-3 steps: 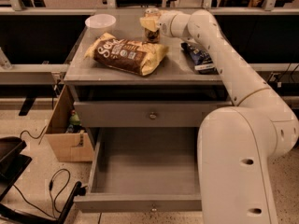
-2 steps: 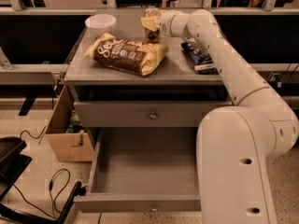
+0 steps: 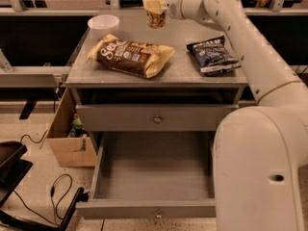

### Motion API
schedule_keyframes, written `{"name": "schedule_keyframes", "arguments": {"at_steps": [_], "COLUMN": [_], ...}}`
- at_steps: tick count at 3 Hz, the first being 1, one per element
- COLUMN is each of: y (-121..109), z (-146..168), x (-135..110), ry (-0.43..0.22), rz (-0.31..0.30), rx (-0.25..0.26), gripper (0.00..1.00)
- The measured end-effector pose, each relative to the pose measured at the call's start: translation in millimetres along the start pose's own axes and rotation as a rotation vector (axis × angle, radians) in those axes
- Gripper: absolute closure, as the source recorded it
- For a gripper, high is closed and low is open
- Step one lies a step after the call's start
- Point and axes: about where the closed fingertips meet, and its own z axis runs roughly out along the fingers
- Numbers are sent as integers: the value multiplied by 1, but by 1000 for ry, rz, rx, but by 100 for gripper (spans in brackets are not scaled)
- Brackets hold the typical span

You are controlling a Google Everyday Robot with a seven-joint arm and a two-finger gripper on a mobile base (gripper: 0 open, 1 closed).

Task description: Place orange can into middle drawer

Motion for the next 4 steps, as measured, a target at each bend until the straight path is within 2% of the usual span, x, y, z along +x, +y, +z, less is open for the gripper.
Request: {"name": "schedule_keyframes", "arguments": {"at_steps": [1, 2, 3, 4], "y": [27, 67, 105, 134], "z": [-49, -96, -136, -185], "x": [-45, -70, -85, -75], "ry": [-29, -25, -41, -35], "rz": [0, -38, -109, -146], "rx": [-59, -134, -250, -350], "gripper": [100, 100, 100, 100]}}
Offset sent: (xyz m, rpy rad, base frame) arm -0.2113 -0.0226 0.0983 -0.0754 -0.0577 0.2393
